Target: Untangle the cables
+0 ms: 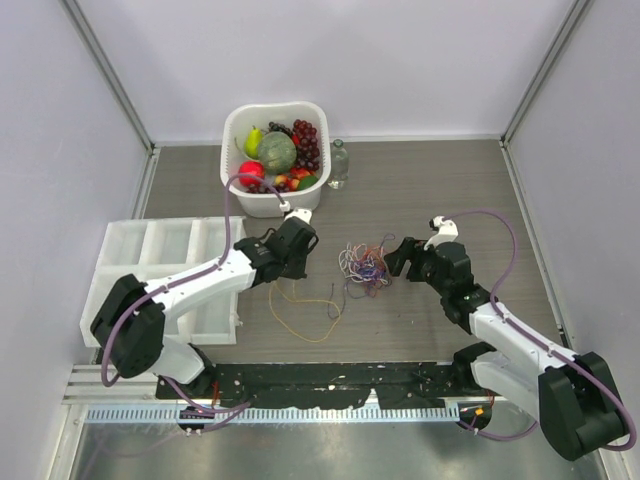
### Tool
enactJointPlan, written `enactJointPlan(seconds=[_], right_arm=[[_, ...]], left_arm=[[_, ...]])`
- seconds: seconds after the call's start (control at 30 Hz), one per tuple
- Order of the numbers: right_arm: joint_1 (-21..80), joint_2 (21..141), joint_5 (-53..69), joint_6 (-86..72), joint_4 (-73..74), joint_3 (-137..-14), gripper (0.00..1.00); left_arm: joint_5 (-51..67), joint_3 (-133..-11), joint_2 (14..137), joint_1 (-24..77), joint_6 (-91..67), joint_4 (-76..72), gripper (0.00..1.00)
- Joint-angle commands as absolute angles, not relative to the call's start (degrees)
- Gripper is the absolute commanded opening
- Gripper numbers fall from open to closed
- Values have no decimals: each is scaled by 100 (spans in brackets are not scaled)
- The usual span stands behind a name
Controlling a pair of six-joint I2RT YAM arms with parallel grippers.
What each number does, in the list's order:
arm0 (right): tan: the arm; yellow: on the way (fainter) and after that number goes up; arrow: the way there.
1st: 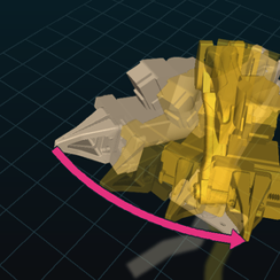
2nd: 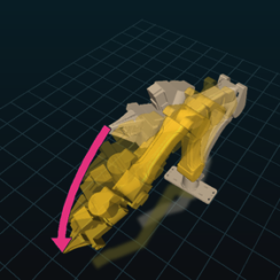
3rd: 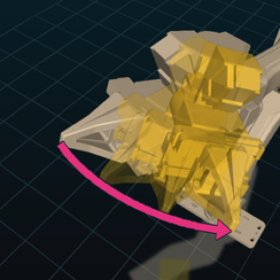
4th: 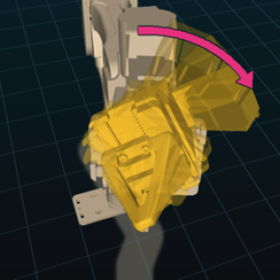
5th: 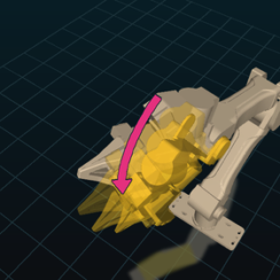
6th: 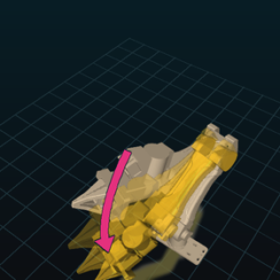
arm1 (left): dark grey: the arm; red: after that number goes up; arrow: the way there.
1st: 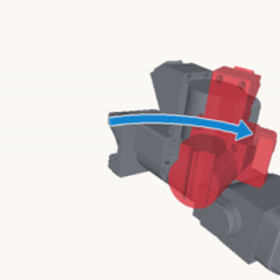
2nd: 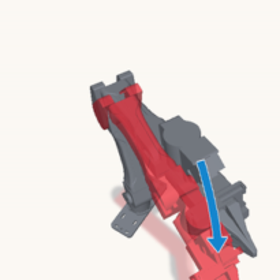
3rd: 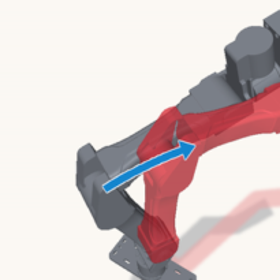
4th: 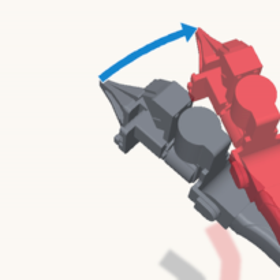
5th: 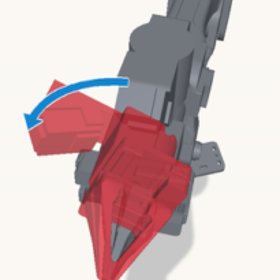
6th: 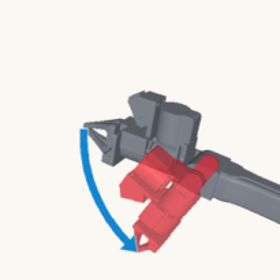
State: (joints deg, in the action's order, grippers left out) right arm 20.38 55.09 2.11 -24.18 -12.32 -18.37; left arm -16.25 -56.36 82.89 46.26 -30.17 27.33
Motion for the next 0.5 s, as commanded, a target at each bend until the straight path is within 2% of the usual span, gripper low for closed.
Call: enactJointPlan(seconds=[0.0,0.03,0.13,0.23,0.27,0.3,0.47], right_arm=[[2004,5361,299,-2452,-1573,-1802,81],[2004,5361,299,-2452,-1573,-1802,81],[2004,5326,325,-2452,-1547,-1802,81],[2004,5309,325,-2443,-1529,-1810,81],[1995,5326,316,-2443,-1477,-1845,81],[1995,5361,308,-2443,-1477,-1854,81],[2004,5563,466,-2452,-1617,-1863,81]], left_arm=[[-1512,-5476,8157,4614,-3357,2382,21],[-1512,-5406,8104,4623,-3392,2373,33],[-1468,-5256,7902,4623,-3463,2347,59],[-1371,-5168,7726,4623,-3550,2434,72],[-1319,-5124,7647,4623,-3559,2426,93],[-1292,-5081,7586,4623,-3594,2478,99],[-1152,-4756,7138,4623,-3823,2602,100]])
